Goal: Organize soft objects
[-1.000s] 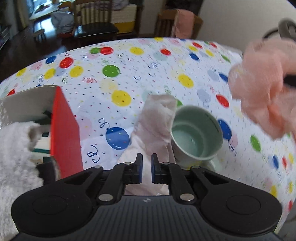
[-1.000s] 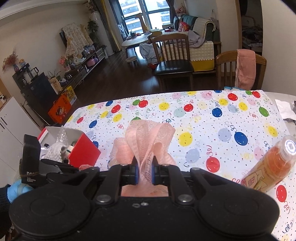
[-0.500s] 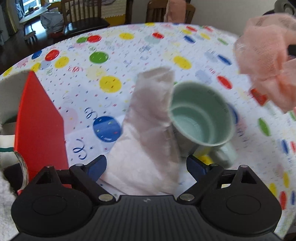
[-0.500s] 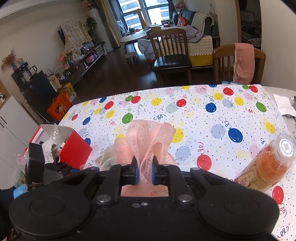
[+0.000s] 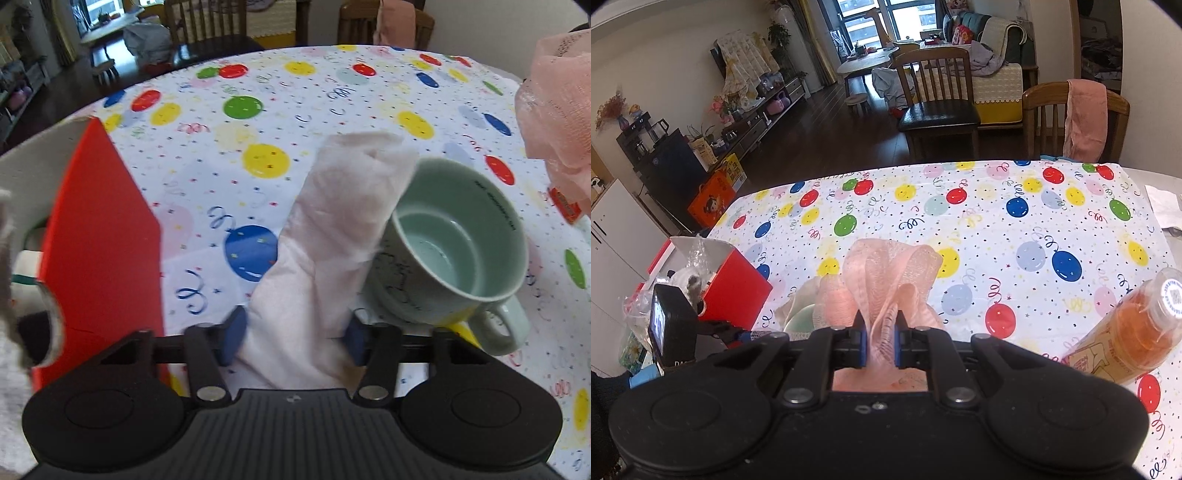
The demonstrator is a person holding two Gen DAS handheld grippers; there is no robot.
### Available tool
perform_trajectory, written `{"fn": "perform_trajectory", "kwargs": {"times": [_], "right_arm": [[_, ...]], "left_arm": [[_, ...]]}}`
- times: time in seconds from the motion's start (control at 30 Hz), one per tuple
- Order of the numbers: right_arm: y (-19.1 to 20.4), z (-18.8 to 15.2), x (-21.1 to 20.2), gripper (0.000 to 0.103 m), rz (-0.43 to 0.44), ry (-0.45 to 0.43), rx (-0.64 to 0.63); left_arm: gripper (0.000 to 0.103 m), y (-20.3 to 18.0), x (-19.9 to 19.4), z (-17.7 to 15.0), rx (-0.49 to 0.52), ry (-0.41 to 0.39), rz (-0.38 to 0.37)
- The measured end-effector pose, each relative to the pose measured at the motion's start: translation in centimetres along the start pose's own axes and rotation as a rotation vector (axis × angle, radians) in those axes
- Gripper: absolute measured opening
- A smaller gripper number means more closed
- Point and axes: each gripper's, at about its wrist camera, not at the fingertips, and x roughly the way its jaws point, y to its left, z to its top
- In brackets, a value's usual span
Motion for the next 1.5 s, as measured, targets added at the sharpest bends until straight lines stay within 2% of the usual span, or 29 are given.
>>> {"fn": "perform_trajectory", "kwargs": {"times": [0.07,0.1,0.27,0.33,0.7,0.93,1.23,1.5], "right_arm": [[0.1,0.0,0.1,0.012,0.001,0.000,0.000],[0.2,0.0,0.1,0.012,0.002,0.000,0.000],[0.9,0.1,-0.2,0.012,-0.002,-0.008,-0.009],[1.3,0.1,-0.3,0.012,-0.004,-0.014,-0.008],[4.9,0.0,-1.3,0.012,0.009,-0.033,-0.018],[9.2,0.8,-1.9,0.012,0.033,-0.060,-0.053],[16.5,1.7,-0.7,0.012,0.087,-0.073,-0.119],[22.4,1.8,2.0,0.012,0.120,-0.056,-0.171]], "left_arm": [[0.019,0.2,-0.2,0.0,0.005,-0.008,0.023],[0.015,0.4,-0.3,-0.1,0.000,-0.012,0.026],[0.009,0.2,-0.8,-0.3,0.003,-0.022,0.063],[0.009,0.4,-1.2,-0.6,-0.015,-0.045,0.069],[0.008,1.5,-8.4,-0.4,-0.060,-0.194,-0.021],[0.008,3.4,-14.2,0.1,-0.053,-0.224,-0.058],[0.008,9.5,-20.0,-0.6,-0.079,-0.243,-0.026],[0.009,15.8,-21.8,-2.3,-0.117,-0.215,0.037]]}}
